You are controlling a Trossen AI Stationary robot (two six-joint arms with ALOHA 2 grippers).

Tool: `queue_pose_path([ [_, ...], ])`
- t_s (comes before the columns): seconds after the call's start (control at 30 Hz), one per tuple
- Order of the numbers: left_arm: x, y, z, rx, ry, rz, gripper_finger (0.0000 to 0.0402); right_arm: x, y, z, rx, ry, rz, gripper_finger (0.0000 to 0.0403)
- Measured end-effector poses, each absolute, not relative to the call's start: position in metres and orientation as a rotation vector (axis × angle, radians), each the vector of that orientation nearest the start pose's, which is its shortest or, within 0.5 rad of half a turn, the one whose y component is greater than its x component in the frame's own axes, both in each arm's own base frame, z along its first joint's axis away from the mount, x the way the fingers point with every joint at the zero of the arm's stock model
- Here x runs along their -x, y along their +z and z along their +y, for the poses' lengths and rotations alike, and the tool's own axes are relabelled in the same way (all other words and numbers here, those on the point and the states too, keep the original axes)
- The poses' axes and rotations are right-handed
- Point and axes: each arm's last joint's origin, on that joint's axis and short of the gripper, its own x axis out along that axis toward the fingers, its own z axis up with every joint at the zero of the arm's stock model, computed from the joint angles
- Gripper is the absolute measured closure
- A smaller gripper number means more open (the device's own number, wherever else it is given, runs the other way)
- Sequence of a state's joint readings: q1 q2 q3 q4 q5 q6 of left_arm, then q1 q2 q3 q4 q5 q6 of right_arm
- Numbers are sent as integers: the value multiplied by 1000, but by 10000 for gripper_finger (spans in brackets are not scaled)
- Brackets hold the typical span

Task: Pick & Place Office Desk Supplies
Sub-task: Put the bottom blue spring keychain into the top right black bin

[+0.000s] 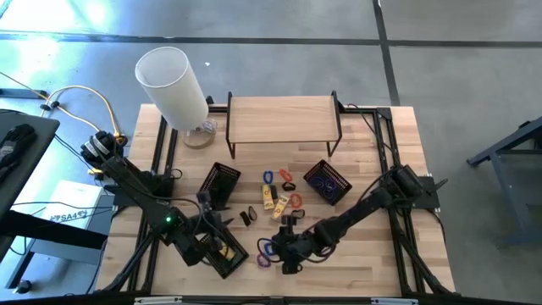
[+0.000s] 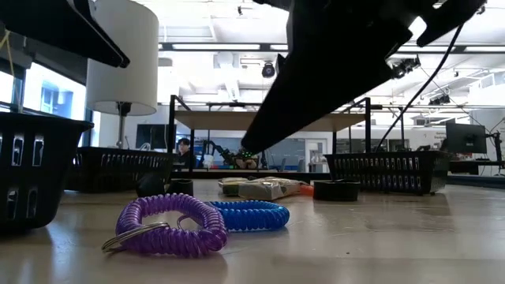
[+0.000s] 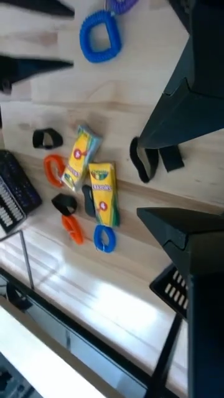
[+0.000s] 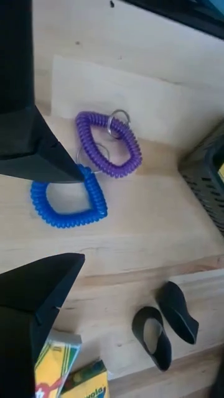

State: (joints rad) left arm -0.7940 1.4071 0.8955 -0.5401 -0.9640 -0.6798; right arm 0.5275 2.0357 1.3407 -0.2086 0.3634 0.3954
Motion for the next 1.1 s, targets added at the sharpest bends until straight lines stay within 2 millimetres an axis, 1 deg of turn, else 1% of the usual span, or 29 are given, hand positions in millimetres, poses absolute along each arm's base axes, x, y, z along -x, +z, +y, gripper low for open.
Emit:
queue_pose_path([
  [0.2,-202,224,-173,-150,318,577,245,-371,153,204,55,-6,834,220],
  [0.3,-202,224,-172,-148,319,577,245,-372,155,205,46,-6,805,221],
  [0.5,-202,224,-173,-147,319,577,245,-371,156,207,104,-15,789,244],
  [0.63,-202,224,-172,-147,319,577,245,-371,156,206,106,-16,790,260],
  [0.77,-202,224,-172,-147,319,577,245,-372,156,206,87,-25,791,266],
  [0.93,-202,224,-172,-147,319,577,245,-374,156,202,7,-64,784,256],
  [1.0,-202,224,-172,-147,319,577,245,-376,157,200,-35,-80,771,247],
  [1.1,-202,224,-173,-145,315,580,245,-377,157,199,-43,-83,763,229],
])
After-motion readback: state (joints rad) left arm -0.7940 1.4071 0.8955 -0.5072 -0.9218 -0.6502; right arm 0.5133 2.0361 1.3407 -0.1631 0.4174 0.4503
